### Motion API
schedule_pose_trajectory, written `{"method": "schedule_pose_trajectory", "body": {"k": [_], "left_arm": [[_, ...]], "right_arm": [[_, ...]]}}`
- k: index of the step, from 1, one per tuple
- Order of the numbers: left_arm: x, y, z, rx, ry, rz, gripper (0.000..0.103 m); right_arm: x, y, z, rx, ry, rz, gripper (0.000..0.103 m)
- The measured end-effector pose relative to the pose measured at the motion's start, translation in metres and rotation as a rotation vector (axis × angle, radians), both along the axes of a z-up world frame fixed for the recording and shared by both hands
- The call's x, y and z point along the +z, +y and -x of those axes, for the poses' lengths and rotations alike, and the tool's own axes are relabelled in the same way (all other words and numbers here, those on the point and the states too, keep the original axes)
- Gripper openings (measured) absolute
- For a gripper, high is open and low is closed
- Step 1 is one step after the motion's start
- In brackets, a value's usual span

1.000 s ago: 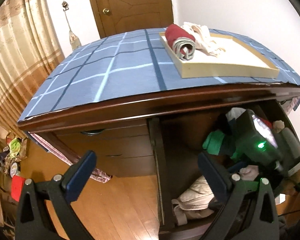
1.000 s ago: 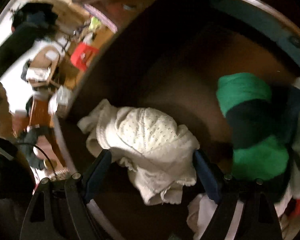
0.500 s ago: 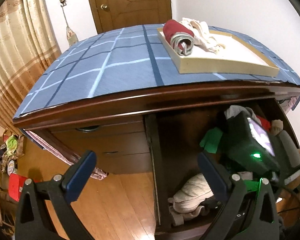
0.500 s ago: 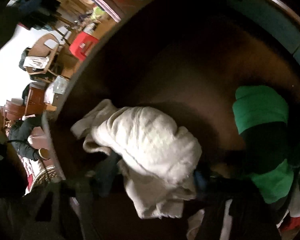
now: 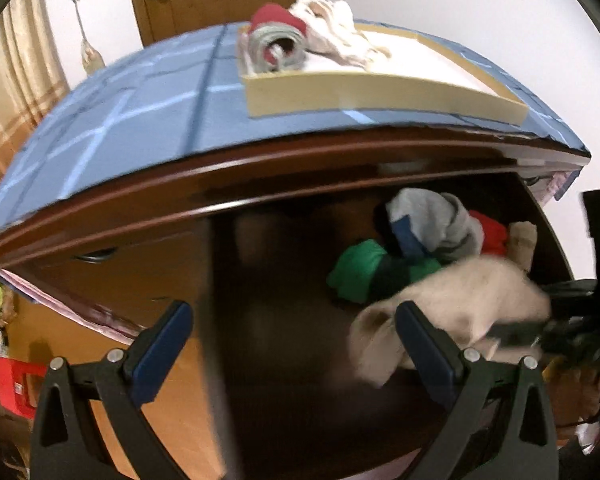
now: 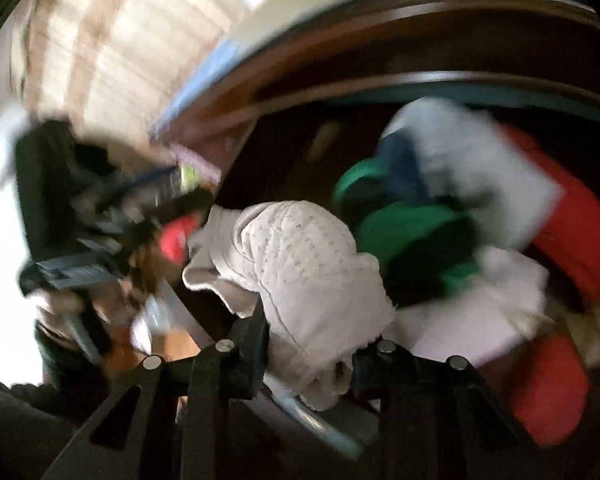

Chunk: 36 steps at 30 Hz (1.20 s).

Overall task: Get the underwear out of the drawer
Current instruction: 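Grasp the cream dotted underwear with the right tool and lift it, then grasp the green-and-black underwear with the left tool while the right tool holds the cream one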

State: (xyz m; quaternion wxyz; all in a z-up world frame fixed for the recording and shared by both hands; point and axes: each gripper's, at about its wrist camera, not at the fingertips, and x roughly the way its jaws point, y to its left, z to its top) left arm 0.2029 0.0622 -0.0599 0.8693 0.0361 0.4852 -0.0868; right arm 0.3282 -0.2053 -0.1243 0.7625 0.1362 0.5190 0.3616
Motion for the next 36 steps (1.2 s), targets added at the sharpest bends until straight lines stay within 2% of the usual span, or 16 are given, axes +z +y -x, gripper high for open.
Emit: {"method": "schedule_pose_trajectory", "body": {"k": [3, 6, 8, 11, 14, 19, 23, 27, 29, 31, 33, 36], "left_arm": [[-0.011, -0.017, -0.007, -0.019, 0.046, 0.024, 0.102], [-0.021, -0.033, -0.013, -0.014, 0.087, 0.012, 0.102], [-0.027, -0.044, -0.02, 0.014, 0.108, 0.017, 0.102], [-0.036, -0.059, -0.029, 0.065, 0.125, 0.025, 0.102], [-0.048, -0.073, -0.039, 0.119, 0.164, 0.001, 0.096], [-0.067, -0.09, -0.053, 0.158, 0.227, -0.013, 0.096], [-0.078, -0.096, -0.06, 0.184, 0.265, -0.028, 0.096], [-0.091, -0.095, -0.069, 0.188, 0.322, -0.043, 0.101], [-0.101, -0.088, -0.072, 0.189, 0.386, -0.009, 0.102], [-0.104, -0.076, -0.073, 0.192, 0.412, 0.037, 0.102], [-0.105, -0.067, -0.073, 0.167, 0.418, 0.007, 0.1], [-0.096, -0.055, -0.068, 0.124, 0.36, -0.106, 0.094]], "right_arm": [[0.014, -0.044, 0.003, -0.146, -0.062, -0.014, 0.034], [0.019, -0.08, 0.004, -0.27, -0.075, -0.072, 0.034], [0.021, -0.1, 0.006, -0.361, -0.1, -0.098, 0.034], [0.022, -0.11, 0.012, -0.418, -0.108, -0.152, 0.034], [0.022, -0.117, 0.014, -0.428, -0.109, -0.201, 0.034], [0.019, -0.108, 0.015, -0.416, -0.136, -0.224, 0.034], [0.007, -0.117, 0.021, -0.431, -0.138, -0.22, 0.034], [0.002, -0.12, 0.025, -0.428, -0.135, -0.223, 0.034], [0.006, -0.119, 0.023, -0.425, -0.138, -0.227, 0.034], [0.006, -0.121, 0.024, -0.427, -0.143, -0.227, 0.034], [0.006, -0.124, 0.025, -0.428, -0.143, -0.226, 0.034], [0.004, -0.127, 0.028, -0.43, -0.141, -0.214, 0.034]]}}
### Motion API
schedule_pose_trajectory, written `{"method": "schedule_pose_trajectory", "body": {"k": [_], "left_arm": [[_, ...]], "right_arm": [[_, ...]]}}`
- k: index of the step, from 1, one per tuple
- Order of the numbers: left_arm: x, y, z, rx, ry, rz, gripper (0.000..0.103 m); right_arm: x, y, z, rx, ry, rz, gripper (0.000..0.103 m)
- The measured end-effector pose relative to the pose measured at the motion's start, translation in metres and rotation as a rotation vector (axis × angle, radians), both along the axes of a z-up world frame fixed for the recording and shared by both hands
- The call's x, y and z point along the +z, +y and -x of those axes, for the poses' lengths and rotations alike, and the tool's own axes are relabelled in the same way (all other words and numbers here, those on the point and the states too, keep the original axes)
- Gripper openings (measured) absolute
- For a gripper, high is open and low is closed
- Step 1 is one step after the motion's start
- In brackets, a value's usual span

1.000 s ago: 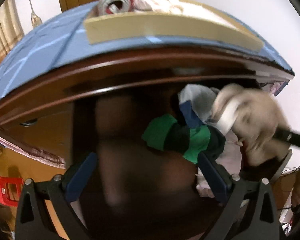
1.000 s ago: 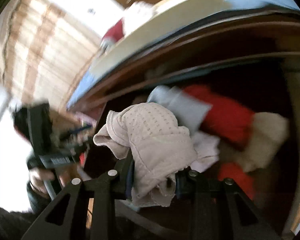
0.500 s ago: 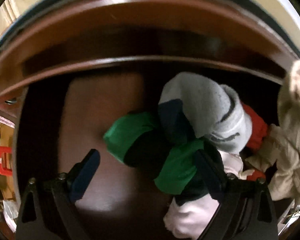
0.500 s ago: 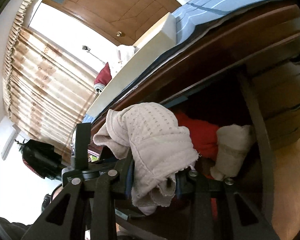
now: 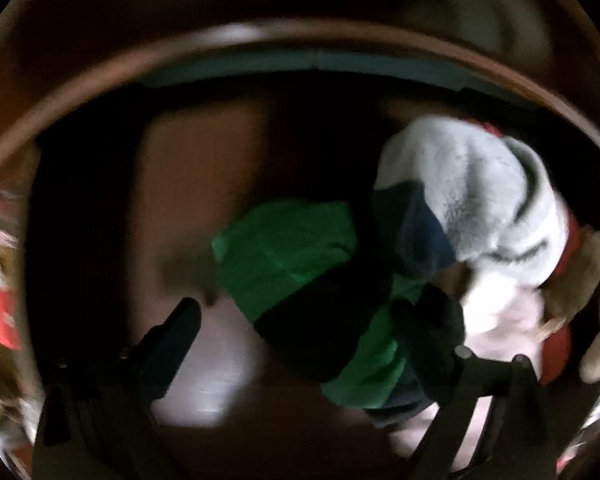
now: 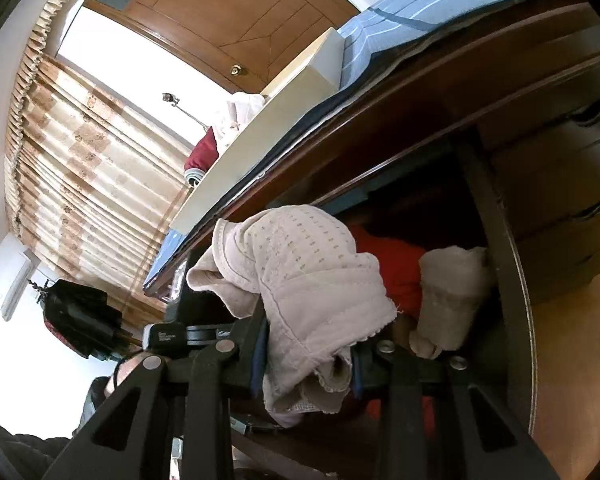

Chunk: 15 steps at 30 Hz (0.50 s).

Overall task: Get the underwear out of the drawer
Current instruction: 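Grasp the green-and-black underwear with the left tool while the right tool holds the cream one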

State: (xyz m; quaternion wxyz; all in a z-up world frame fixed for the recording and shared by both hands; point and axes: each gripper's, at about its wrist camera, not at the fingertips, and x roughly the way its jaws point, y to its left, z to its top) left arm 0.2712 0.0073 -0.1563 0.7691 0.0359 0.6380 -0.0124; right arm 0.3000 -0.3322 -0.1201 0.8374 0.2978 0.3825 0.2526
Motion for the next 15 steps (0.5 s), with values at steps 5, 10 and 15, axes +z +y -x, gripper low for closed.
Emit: {"method": "schedule_pose_trajectory", "body": {"k": [5, 10, 15], "left_arm": [[0.009, 0.017, 0.005, -0.074, 0.002, -0.023, 0.07], [0.0, 0.021, 0.004, -0.059, 0.004, 0.01, 0.071], [-0.013, 0.042, 0.012, -0.032, 0.066, 0.064, 0.083]], "right_arm": [[-0.007, 0.005, -0.002, -0.003, 0.042, 0.007, 0.034], [-0.011, 0.025, -0.006, 0.021, 0.066, 0.067, 0.034], [-0.014, 0.035, -0.008, 0.034, 0.101, 0.14, 0.035]]}}
